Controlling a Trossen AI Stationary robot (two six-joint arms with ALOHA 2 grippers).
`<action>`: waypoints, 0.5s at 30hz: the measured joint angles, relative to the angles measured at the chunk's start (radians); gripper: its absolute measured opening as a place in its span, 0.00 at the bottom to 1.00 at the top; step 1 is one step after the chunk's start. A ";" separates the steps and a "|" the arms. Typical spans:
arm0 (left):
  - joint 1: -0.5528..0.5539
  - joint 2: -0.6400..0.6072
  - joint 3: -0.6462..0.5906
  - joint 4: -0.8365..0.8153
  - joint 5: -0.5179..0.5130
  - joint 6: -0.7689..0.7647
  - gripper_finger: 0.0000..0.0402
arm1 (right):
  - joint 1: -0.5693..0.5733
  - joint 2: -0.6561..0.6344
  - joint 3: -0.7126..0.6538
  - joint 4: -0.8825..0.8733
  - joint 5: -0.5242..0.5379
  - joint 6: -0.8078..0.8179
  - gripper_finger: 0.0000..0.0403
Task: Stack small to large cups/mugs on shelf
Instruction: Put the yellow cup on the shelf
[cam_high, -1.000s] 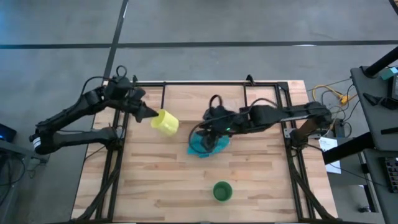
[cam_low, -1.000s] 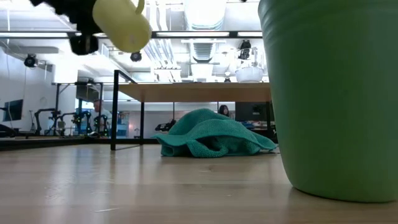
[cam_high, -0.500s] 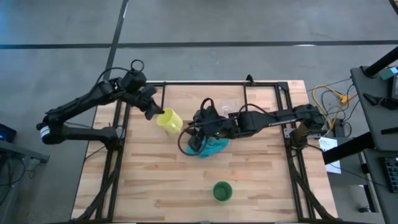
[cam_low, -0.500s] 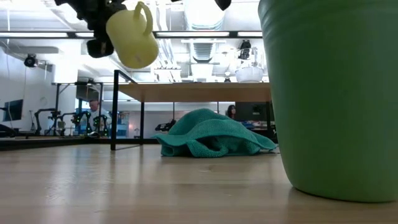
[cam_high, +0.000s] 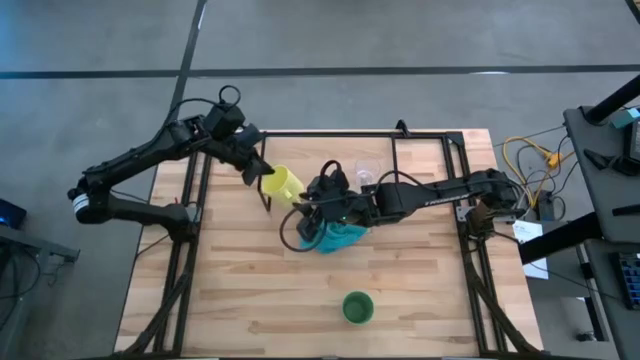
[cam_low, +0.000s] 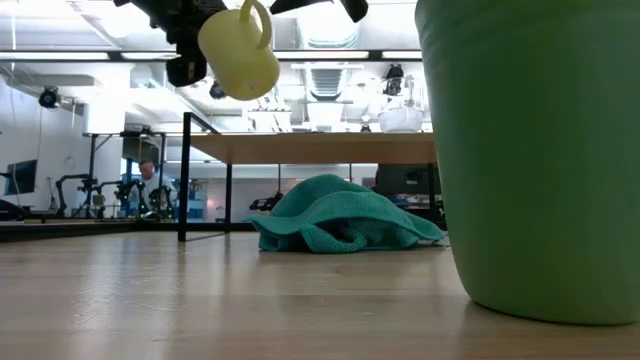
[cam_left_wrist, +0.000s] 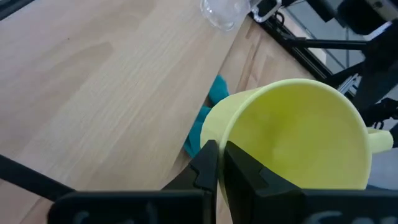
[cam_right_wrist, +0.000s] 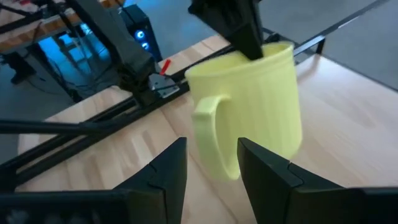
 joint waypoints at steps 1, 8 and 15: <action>0.000 0.006 0.001 0.000 0.000 0.000 0.00 | 0.000 -0.001 0.000 0.000 0.009 -0.003 0.34; -0.001 0.034 0.002 0.032 -0.001 0.001 0.00 | 0.000 -0.005 0.000 -0.001 0.025 -0.007 0.34; -0.004 0.033 0.003 0.075 0.000 -0.003 0.00 | 0.000 -0.005 0.000 -0.002 0.026 -0.015 0.34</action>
